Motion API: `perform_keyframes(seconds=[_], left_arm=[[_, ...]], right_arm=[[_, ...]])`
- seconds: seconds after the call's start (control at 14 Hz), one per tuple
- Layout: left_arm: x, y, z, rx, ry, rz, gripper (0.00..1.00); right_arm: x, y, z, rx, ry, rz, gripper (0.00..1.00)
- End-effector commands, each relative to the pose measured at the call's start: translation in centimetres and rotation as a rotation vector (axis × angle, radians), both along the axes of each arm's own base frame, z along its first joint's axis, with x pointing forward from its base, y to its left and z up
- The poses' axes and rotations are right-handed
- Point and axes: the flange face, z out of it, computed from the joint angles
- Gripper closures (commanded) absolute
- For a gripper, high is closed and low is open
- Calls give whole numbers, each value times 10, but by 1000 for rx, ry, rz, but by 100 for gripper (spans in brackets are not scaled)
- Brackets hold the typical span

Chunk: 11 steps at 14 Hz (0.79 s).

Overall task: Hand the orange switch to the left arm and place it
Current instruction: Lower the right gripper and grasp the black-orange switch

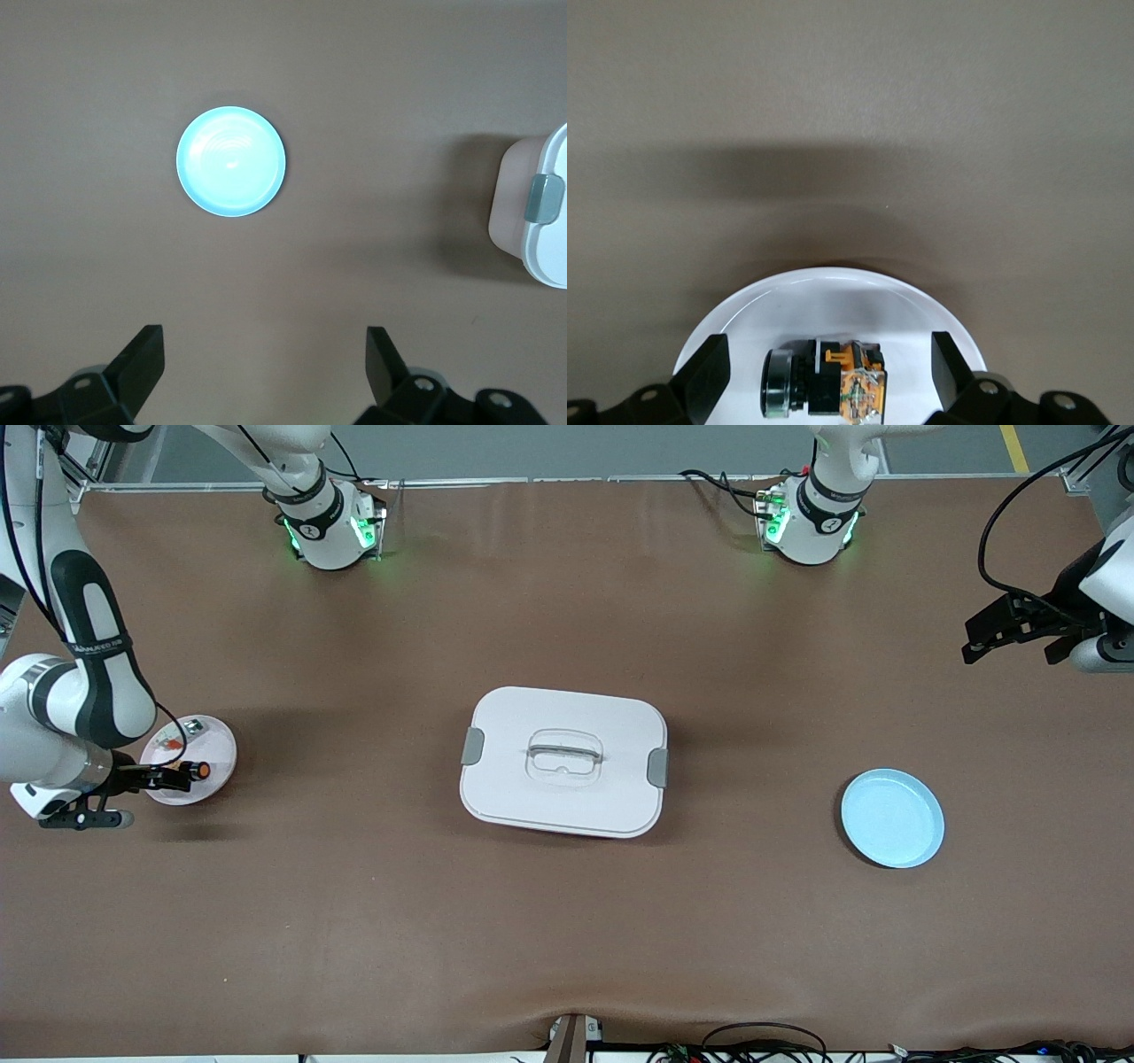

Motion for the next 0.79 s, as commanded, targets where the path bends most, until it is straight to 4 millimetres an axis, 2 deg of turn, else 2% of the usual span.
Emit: perform_keyframes(seconds=[0.0,0.71], left_arm=[[-1,1,8,22,-7,-21,0],[-1,1,11,23,-13,-22,0]], right_arm=[[-14,-2,-10,9,-14,0,0],[-35,-4,-37,16,-2,-15,0]])
